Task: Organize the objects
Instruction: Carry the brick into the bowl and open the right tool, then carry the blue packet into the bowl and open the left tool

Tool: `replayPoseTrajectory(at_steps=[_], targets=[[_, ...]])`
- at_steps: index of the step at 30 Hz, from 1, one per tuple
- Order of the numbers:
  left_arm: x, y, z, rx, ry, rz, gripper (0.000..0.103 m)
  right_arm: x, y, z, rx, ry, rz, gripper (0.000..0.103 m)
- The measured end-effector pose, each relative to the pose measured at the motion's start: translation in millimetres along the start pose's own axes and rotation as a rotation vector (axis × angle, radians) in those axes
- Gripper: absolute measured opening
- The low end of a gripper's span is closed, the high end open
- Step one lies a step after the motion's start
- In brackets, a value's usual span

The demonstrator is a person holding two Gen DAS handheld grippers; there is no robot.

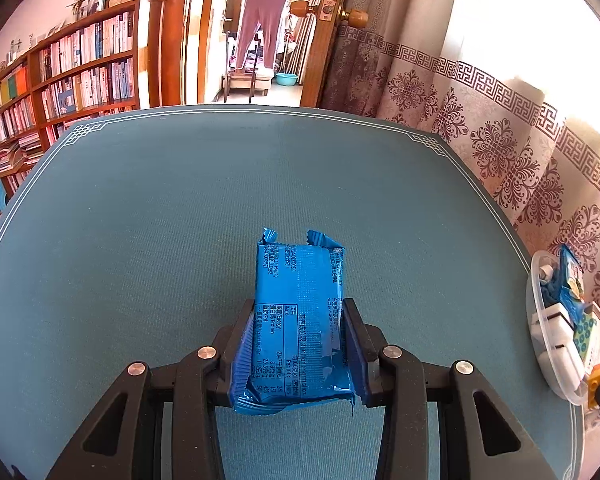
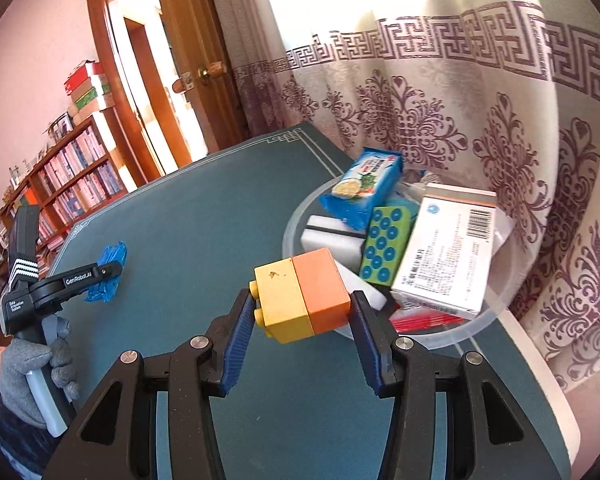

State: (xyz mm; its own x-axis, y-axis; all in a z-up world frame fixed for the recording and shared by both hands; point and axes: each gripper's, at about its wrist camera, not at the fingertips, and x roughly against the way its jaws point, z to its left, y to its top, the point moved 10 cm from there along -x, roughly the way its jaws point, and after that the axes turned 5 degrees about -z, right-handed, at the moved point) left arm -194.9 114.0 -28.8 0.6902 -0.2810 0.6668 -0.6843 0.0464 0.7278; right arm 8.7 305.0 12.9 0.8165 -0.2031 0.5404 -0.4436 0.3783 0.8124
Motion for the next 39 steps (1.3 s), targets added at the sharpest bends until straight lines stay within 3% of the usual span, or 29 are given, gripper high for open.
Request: replayPoseTrajectory(at_steps=[7, 14, 27, 39], targets=[[1.9, -6.0, -18.5, -0.042, -0.024, 0.004, 0.043, 8.9, 25.6, -21.9, -0.014, -0.056, -0.057, 0.049], [2.1, -13.0, -35.7, -0.077, -0.051, 0.015, 0.043, -8.1, 58.3, -44.9, 0.003, -0.132, -0.092, 0.049], [-1.8, -24.8, -48.3, -0.108, -0.085, 0.047, 0.043, -62.2, 84.7, -75.9, 0.021, -0.231, -0.061, 0.051], [6.0, -30.5, -68.6, -0.133, -0.151, 0.054, 0.043, -16.8, 72.2, -61.3, 0.065, -0.224, -0.139, 0.054]])
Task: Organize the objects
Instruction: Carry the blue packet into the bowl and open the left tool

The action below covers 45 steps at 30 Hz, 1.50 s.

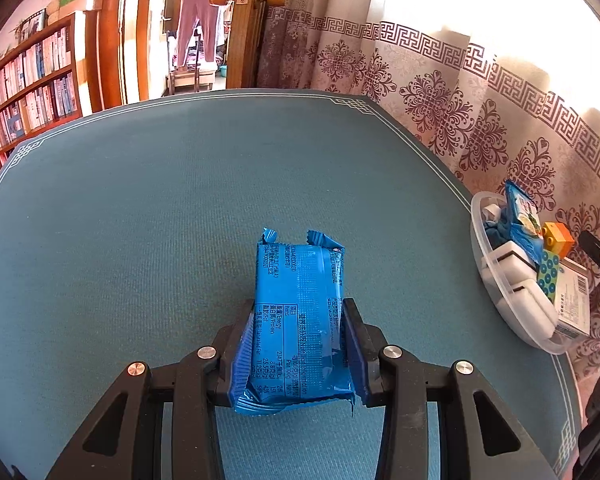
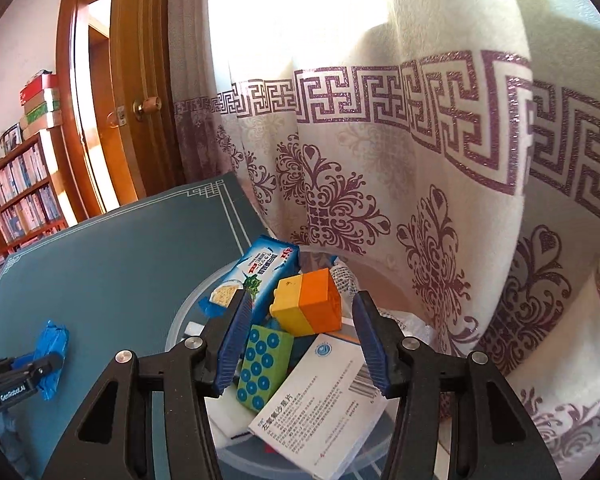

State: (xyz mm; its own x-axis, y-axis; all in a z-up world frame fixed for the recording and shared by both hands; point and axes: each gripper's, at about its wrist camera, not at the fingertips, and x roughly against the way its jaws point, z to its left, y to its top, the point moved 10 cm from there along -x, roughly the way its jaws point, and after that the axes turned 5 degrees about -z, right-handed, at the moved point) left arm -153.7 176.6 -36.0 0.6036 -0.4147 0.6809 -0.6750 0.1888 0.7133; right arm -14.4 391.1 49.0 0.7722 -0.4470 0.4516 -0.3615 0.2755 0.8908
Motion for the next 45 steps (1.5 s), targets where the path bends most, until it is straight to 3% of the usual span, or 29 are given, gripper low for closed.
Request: replayPoseTrajectory(at_steps=[9, 22, 35, 45], targets=[[8.0, -7.0, -41.8, -0.055, -0.094, 0.003, 0.043, 51.4, -35.4, 3.7, 0.031, 0.023, -0.009, 0.054], [19.6, -0.2, -117.3, -0.091, -0.270, 0.009, 0.043, 65.1, -116.7, 1.5, -0.039, 0.080, 0.134, 0.054], [12.3, 41.3, -211.9, -0.153, -0.421, -0.036, 0.043, 53.8, -133.3, -7.1, -0.091, 0.152, 0.163, 0.054], [-25.9, 29.1, -241.4, -0.154, -0.433, 0.022, 0.043, 49.7, -136.2, -10.7, -0.113, 0.196, 0.174, 0.054]])
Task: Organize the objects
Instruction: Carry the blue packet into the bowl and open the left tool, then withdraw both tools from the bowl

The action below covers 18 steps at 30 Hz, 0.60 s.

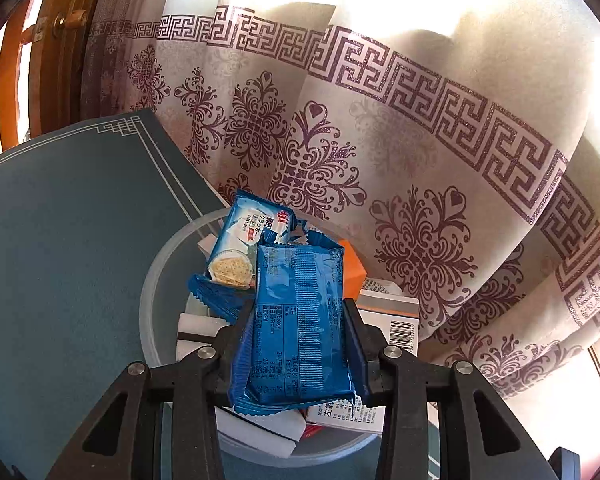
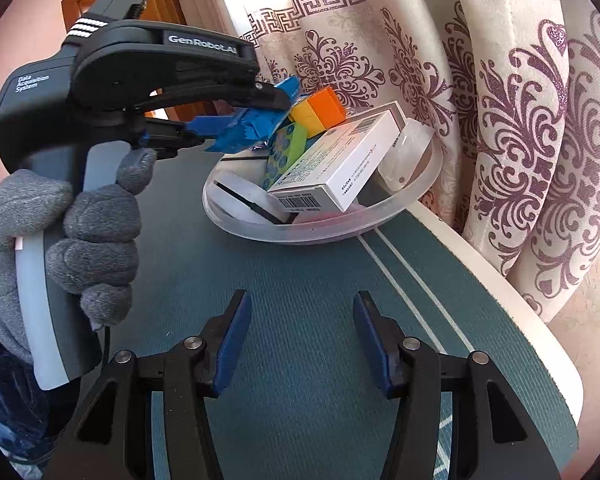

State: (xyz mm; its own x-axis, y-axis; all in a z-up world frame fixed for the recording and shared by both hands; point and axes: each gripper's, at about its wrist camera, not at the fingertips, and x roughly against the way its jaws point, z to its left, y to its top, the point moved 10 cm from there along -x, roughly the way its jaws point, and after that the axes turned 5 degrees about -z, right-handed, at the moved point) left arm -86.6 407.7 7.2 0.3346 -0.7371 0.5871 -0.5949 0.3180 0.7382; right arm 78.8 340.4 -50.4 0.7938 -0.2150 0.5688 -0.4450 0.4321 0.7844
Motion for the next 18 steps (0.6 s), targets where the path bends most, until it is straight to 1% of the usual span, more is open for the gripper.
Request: replayPoseTrajectory(at_steps=[5, 7, 8, 12, 13, 14, 15, 16, 17, 18], targets=[[-4.4, -3.8, 0.4, -0.024, 0.018, -0.001, 0.043, -1.7, -0.3, 1.4, 0.005, 0.008, 0.002, 0.054], [-3.9, -5.0, 0.8, -0.026, 0.019, 0.001, 0.045, -2.2, -0.1, 1.0, 0.003, 0.009, 0.003, 0.054], [-2.8, -5.0, 1.4, -0.026, 0.020, -0.002, 0.048, -2.4, -0.1, 1.0, 0.003, 0.008, 0.003, 0.054], [7.4, -0.8, 2.3, -0.036, 0.038, -0.031, 0.066, -3.6, 0.0, 0.9, 0.006, 0.003, 0.006, 0.054], [11.2, 0.1, 1.9, -0.045, 0.045, -0.040, 0.068, -3.9, 0.0, 0.7, 0.006, 0.001, 0.007, 0.054], [15.8, 1.1, 1.5, -0.055, 0.051, -0.049, 0.073, -4.1, 0.1, 0.6, 0.007, -0.001, 0.008, 0.054], [19.8, 1.8, 1.1, -0.066, 0.062, -0.057, 0.080, -4.4, 0.1, 0.6, 0.008, -0.004, 0.009, 0.054], [23.7, 2.1, 1.9, -0.078, 0.083, -0.063, 0.085, -4.7, 0.1, 0.5, 0.009, -0.007, 0.010, 0.054], [28.1, 2.7, 3.8, -0.091, 0.113, -0.070, 0.093, -4.9, 0.2, 0.2, 0.010, -0.012, 0.011, 0.054], [32.5, 2.7, 6.3, -0.100, 0.140, -0.078, 0.099, -5.1, 0.3, 0.0, 0.011, -0.015, 0.012, 0.054]])
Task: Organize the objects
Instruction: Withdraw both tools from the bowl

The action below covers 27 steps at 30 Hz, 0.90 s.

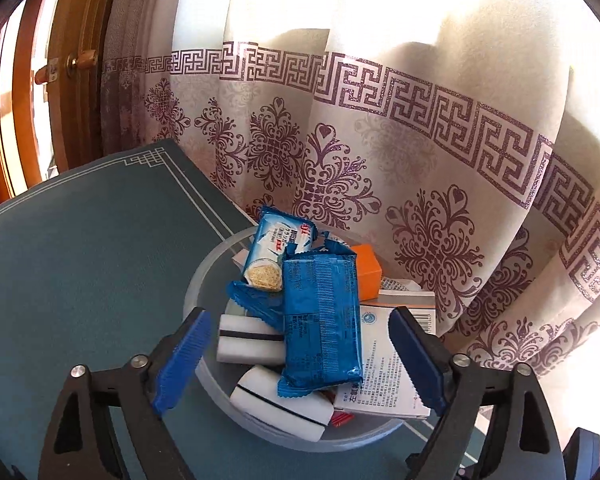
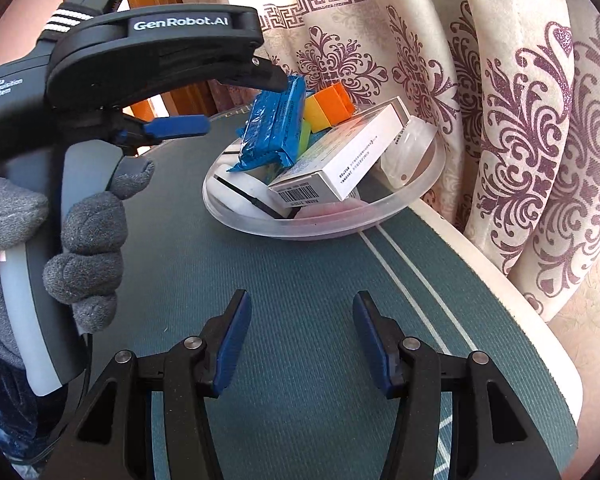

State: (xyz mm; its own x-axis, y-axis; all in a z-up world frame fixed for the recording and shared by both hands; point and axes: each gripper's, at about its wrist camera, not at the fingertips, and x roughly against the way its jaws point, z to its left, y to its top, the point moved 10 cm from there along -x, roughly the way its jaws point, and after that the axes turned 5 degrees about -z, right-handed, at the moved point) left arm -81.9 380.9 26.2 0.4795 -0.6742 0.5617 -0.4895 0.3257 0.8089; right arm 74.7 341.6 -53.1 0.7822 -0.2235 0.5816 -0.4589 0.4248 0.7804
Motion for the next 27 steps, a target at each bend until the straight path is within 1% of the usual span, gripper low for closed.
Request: replayPoseTrajectory(at_steps=[2, 7, 10, 14, 16, 17, 20, 22, 25, 27], targets=[[8.0, -1.3, 7.0, -0.017, 0.053, -0.006, 0.103, -0.6, -0.2, -1.0, 0.000, -0.010, 0.006, 0.055], [27.6, -12.1, 28.7, -0.035, 0.169, -0.003, 0.103, 0.5, -0.5, -6.7, -0.005, -0.051, 0.020, 0.061], [35.7, -19.6, 37.8, -0.028, 0.207, 0.000, 0.103, 6.9, -1.1, -8.7, 0.004, -0.075, 0.023, 0.063], [48.8, -24.8, 46.6, 0.026, 0.229, -0.009, 0.103, 18.4, 2.8, -9.6, 0.016, -0.109, 0.002, 0.069], [56.3, -24.2, 49.8, 0.061, 0.217, -0.025, 0.103, 31.0, 7.1, -5.2, 0.024, -0.123, -0.010, 0.074], [60.2, -22.8, 49.9, 0.066, 0.208, -0.036, 0.103, 34.0, 9.6, -3.8, 0.029, -0.131, -0.018, 0.075], [73.0, -17.9, 48.3, 0.054, 0.199, -0.072, 0.103, 41.9, 17.2, -0.1, 0.043, -0.157, -0.037, 0.079], [79.0, -15.3, 46.6, 0.050, 0.185, -0.086, 0.103, 45.2, 22.7, 2.9, 0.052, -0.169, -0.044, 0.085], [86.1, -12.2, 43.4, 0.035, 0.159, -0.096, 0.103, 52.4, 26.2, 9.4, 0.067, -0.168, -0.043, 0.087], [90.4, -9.4, 42.8, 0.026, 0.159, -0.109, 0.103, 56.3, 29.2, 12.5, 0.081, -0.176, -0.051, 0.087]])
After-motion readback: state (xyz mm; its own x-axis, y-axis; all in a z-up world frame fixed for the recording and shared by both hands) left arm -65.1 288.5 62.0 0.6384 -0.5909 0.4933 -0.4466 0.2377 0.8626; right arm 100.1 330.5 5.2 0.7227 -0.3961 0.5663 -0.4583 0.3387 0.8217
